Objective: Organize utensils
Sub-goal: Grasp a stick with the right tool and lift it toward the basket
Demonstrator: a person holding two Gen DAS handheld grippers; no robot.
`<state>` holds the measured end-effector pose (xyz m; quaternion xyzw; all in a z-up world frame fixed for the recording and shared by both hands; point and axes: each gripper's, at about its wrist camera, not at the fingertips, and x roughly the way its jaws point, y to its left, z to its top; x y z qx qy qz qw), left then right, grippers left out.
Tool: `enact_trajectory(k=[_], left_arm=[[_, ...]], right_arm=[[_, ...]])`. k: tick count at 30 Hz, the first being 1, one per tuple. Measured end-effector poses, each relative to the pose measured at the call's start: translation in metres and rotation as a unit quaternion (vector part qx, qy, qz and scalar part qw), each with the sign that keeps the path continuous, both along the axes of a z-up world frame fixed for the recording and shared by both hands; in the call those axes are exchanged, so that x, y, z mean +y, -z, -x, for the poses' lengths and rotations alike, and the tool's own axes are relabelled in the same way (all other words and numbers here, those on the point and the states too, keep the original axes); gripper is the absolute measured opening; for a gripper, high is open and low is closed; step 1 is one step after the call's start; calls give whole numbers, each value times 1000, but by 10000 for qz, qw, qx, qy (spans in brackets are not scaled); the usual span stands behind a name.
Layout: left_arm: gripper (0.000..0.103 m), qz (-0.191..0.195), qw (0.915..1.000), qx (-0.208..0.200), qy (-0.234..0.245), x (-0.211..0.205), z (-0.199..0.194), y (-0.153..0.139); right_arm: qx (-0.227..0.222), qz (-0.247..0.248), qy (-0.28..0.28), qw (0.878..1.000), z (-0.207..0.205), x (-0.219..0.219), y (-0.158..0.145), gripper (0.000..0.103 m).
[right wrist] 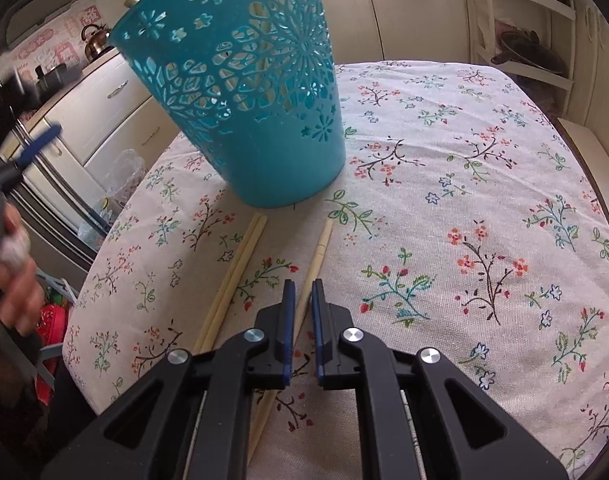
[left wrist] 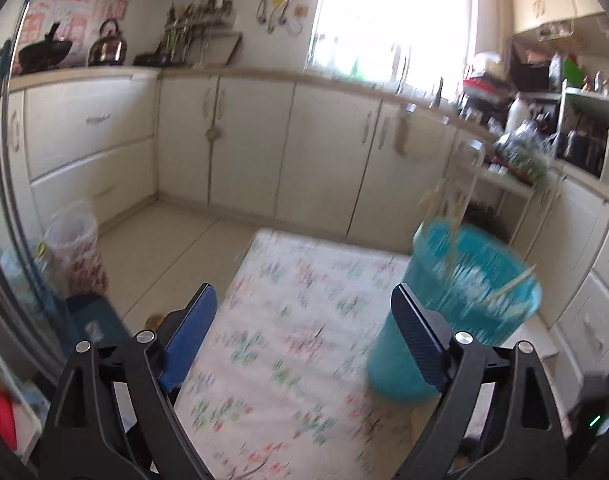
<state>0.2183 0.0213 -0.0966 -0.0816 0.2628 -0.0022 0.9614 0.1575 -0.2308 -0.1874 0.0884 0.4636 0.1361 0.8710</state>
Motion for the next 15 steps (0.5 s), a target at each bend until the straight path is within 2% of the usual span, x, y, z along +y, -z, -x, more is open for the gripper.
enact_trajectory(k=[3, 5, 7, 9, 11, 13, 15], left_arm=[[85, -45, 9984, 562, 40, 2, -3, 33], [85, -64, 9969, 778, 90, -1, -5, 49], [86, -109, 9957, 910, 130, -4, -5, 60], [88, -141, 9933, 1131, 171, -8, -8, 68], [89, -151, 9930, 1155, 202, -8, -9, 70], [92, -109, 9926, 1195, 189, -8, -8, 72], [92, -46, 9917, 1273, 172, -5, -11, 73]], right_arm=[[-128, 505, -156, 9985, 3, 13, -3, 9], [-247, 829, -243, 9960, 6, 20, -3, 9], [-232, 803, -223, 9963, 5, 18, -3, 9], [-35, 326, -81, 9994, 3, 4, -2, 7], [147, -233, 57, 9996, 4, -13, 0, 6], [293, -1085, 221, 9934, 8, -33, 0, 6], [274, -1581, 304, 9866, 12, -46, -4, 6]])
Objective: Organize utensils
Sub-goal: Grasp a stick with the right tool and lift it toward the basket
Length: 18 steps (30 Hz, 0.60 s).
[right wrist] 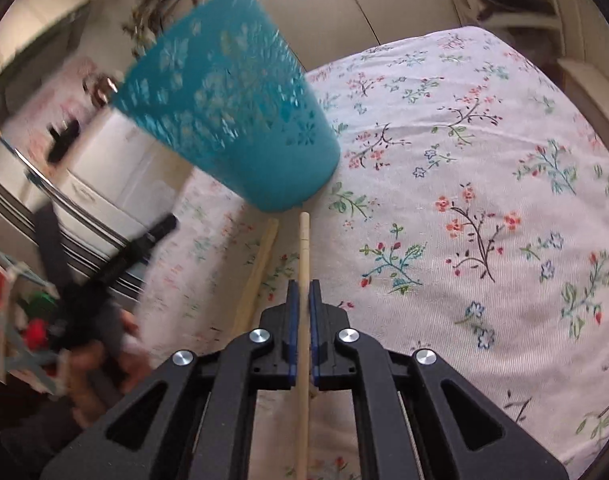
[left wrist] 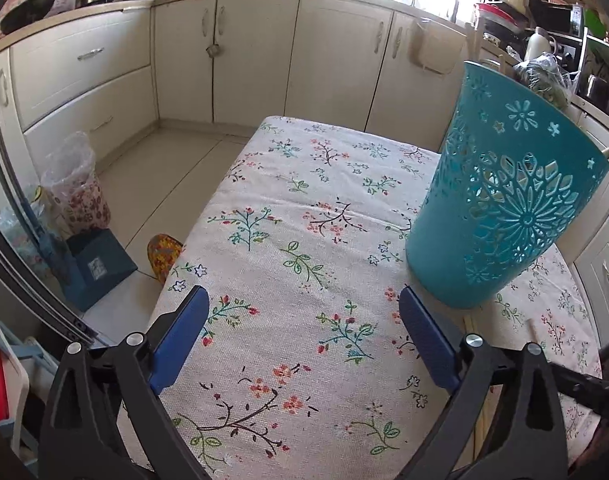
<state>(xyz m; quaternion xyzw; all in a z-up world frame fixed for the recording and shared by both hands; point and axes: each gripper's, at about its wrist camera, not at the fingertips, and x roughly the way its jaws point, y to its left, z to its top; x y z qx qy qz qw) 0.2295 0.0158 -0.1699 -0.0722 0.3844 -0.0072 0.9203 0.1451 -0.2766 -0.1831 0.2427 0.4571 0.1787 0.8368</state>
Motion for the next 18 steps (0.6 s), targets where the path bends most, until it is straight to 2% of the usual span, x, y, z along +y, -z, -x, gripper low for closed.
enact_trajectory(k=[2, 5, 10, 15, 18], left_arm=[[92, 56, 10000, 34, -33, 3, -1, 1], [92, 79, 10000, 28, -31, 3, -1, -1], [93, 54, 10000, 37, -19, 1, -1, -2], [93, 57, 10000, 40, -20, 1, -2, -1], [93, 89, 9999, 64, -23, 1, -2, -1]], right_arm=[[-174, -535, 55, 9984, 8, -11, -11, 6], [-524, -1025, 85, 9933, 18, -19, -35, 6], [-1333, -1398, 168, 9810, 11, -17, -97, 6], [-2495, -1182, 375, 9604, -19, 3, -178, 6], [-3223, -744, 735, 9409, -45, 26, -211, 6]])
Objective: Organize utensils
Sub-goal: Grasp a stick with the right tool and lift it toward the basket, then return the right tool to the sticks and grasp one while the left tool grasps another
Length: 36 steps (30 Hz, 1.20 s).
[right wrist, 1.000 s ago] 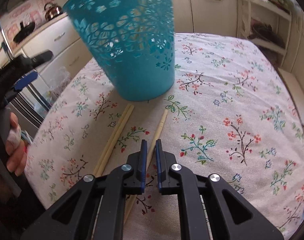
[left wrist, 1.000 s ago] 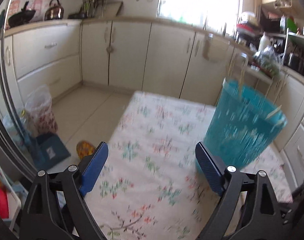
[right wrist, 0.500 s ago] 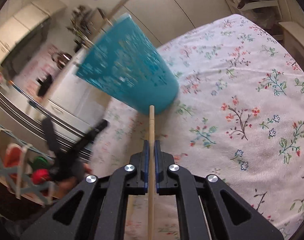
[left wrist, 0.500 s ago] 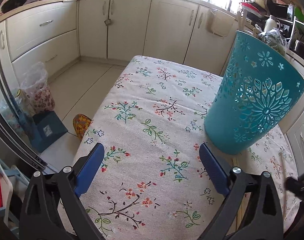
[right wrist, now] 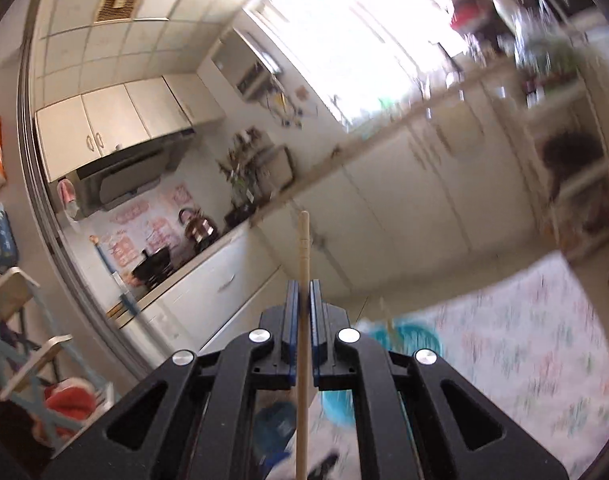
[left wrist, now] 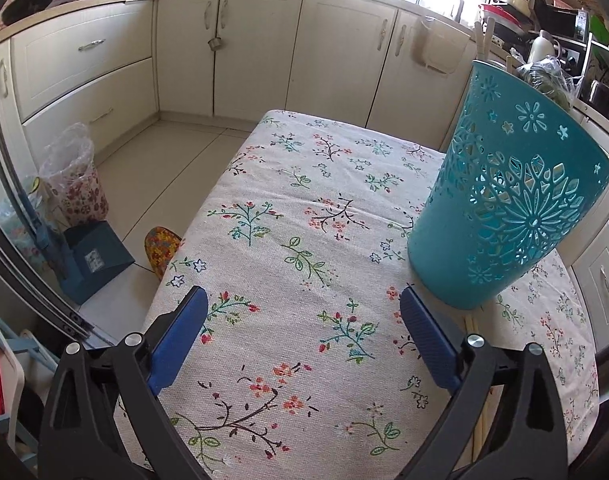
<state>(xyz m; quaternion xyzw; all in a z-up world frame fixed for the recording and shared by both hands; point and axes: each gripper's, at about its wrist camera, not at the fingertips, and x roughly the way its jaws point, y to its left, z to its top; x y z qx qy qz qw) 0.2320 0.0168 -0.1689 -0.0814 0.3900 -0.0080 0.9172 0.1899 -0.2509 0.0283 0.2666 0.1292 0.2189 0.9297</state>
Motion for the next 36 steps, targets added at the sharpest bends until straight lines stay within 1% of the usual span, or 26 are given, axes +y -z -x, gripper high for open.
enact_trajectory(k=[3, 4, 5, 6, 9, 10, 12, 15, 17, 18, 19, 21, 23, 24, 25, 26, 28, 30, 31, 32, 33, 34, 36], left_arm=[[93, 60, 10000, 43, -23, 2, -2, 2], [93, 86, 10000, 36, -30, 2, -2, 2], [93, 99, 9999, 33, -31, 3, -2, 2], [93, 116, 9999, 32, -27, 3, -2, 2], [93, 157, 9999, 40, -20, 4, -2, 2], [93, 176, 9998, 48, -18, 4, -3, 3], [93, 204, 9998, 53, -25, 5, -3, 4], [93, 215, 9997, 59, -36, 5, -4, 5], [93, 211, 9997, 66, -43, 4, -4, 5], [93, 211, 9997, 71, -48, 4, -4, 5], [93, 211, 9997, 76, -52, 4, -4, 5], [93, 206, 9997, 92, -66, 5, -5, 6], [93, 194, 9997, 102, -75, 4, -5, 6], [93, 186, 9997, 103, -82, 4, -5, 6], [93, 178, 9997, 107, -85, 4, -6, 6], [93, 173, 9997, 111, -89, 3, -6, 6], [93, 161, 9997, 120, -104, 2, -6, 7], [94, 150, 9997, 128, -112, 2, -6, 7], [94, 143, 9997, 131, -116, 2, -6, 7], [94, 139, 9997, 132, -119, 2, -5, 7], [94, 141, 9997, 135, -125, 2, -5, 7], [94, 152, 9997, 140, -134, 3, -5, 7], [94, 180, 9996, 143, -162, 4, -5, 7]], right_arm=[[-445, 500, 673, 9955, -24, 24, -7, 6], [-513, 609, 800, 9936, -29, 27, -6, 6], [-578, 830, 1082, 9890, -39, 36, -1, 6], [-590, 941, 1186, 9867, -45, 38, 4, 6], [-286, 1180, 1216, 9851, -66, 49, 28, 6], [-174, 1344, 1182, 9837, -71, 55, 39, 6], [-88, 1626, 1076, 9808, -70, 64, 52, 6], [125, 1805, 837, 9799, -66, 69, 67, 6], [177, 1915, 729, 9786, -55, 65, 71, 10], [182, 1939, 715, 9782, -45, 59, 70, 18], [166, 1922, 718, 9786, -36, 55, 69, 22], [126, 1884, 725, 9793, -20, 45, 62, 23], [69, 1854, 775, 9796, 5, 34, 57, 28], [69, 1826, 813, 9798, 15, 30, 57, 35], [102, 1816, 843, 9797, 24, 27, 59, 39], [182, 1832, 895, 9788, 40, 22, 64, 40], [334, 1886, 905, 9773, 58, 20, 77, 42], [771, 2019, 790, 9732, 71, 23, 105, 42], [967, 2045, 740, 9713, 72, 24, 116, 42], [1262, 2037, 668, 9686, 72, 25, 134, 42], [1563, 2031, 567, 9650, 68, 28, 148, 42], [1898, 2076, 412, 9587, 62, 32, 164, 40], [2204, 2193, 217, 9502, 52, 40, 179, 35]])
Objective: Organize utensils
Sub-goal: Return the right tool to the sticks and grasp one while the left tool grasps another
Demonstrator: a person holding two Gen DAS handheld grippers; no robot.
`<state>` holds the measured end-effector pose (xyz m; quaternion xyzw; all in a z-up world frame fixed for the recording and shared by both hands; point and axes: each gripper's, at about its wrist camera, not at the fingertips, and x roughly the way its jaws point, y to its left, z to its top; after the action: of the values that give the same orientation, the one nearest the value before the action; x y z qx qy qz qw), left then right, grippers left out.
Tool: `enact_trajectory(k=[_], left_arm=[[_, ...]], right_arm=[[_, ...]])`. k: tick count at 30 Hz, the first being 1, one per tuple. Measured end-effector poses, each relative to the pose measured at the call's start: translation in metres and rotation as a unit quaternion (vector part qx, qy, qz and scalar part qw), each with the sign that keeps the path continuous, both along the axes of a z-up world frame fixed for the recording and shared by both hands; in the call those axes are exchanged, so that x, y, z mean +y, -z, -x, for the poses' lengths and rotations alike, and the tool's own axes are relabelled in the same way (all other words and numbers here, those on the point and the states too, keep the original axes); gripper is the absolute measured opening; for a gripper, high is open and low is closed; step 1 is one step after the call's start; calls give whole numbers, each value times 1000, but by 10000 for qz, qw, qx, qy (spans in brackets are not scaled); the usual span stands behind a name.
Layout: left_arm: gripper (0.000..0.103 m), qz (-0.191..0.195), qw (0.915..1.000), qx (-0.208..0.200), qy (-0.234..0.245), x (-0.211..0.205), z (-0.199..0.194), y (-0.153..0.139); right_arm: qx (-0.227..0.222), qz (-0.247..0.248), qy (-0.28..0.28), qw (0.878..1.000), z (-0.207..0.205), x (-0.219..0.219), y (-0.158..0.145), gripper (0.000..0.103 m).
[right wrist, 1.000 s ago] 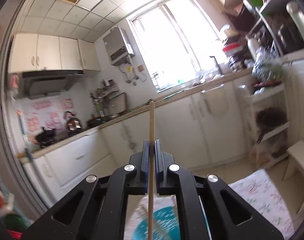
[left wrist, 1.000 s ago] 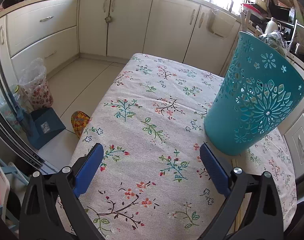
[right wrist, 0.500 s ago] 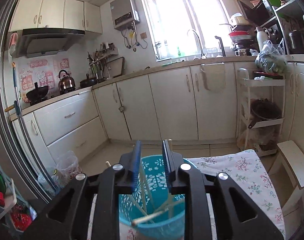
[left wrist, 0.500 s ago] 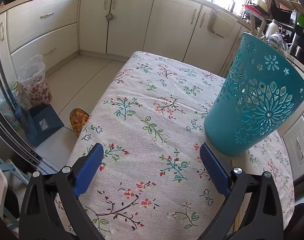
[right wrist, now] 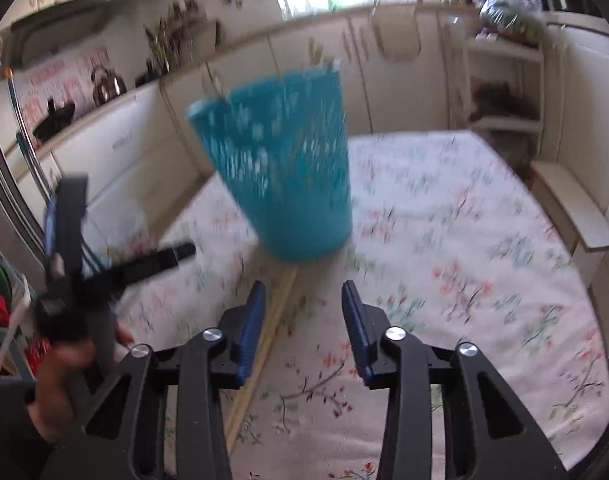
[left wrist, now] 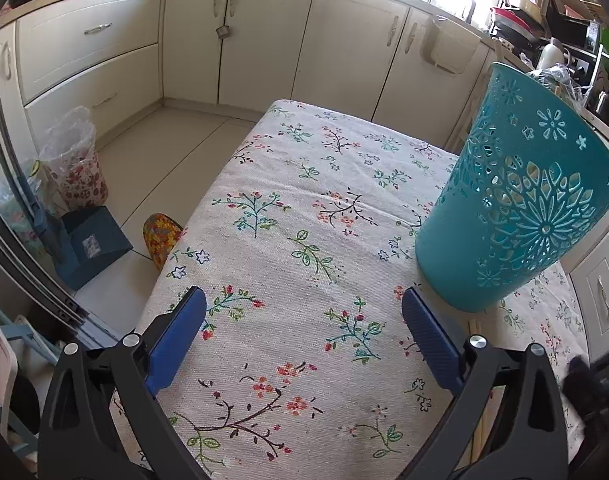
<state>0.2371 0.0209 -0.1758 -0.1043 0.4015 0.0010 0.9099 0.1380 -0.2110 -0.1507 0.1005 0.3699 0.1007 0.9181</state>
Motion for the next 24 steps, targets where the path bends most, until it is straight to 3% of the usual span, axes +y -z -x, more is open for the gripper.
enact_trajectory(k=[5, 10, 18, 19, 24], left_arm=[[95, 30, 10000, -2, -36, 2, 1, 0], [95, 109, 9999, -20, -38, 5, 1, 1], [95, 131, 9999, -35, 6, 5, 2, 2], [95, 145, 9999, -36, -1, 5, 2, 2], [95, 212, 9997, -49, 97, 3, 2, 1]], right_arm=[[458, 49, -147, 9988, -18, 16, 16, 33], [728, 347, -175, 9966, -31, 31, 33, 23], [612, 1187, -391, 9903, -30, 48, 37, 17], [618, 1222, -444, 9896, -29, 48, 37, 11], [750, 1204, -252, 9896, -26, 15, 34, 6]])
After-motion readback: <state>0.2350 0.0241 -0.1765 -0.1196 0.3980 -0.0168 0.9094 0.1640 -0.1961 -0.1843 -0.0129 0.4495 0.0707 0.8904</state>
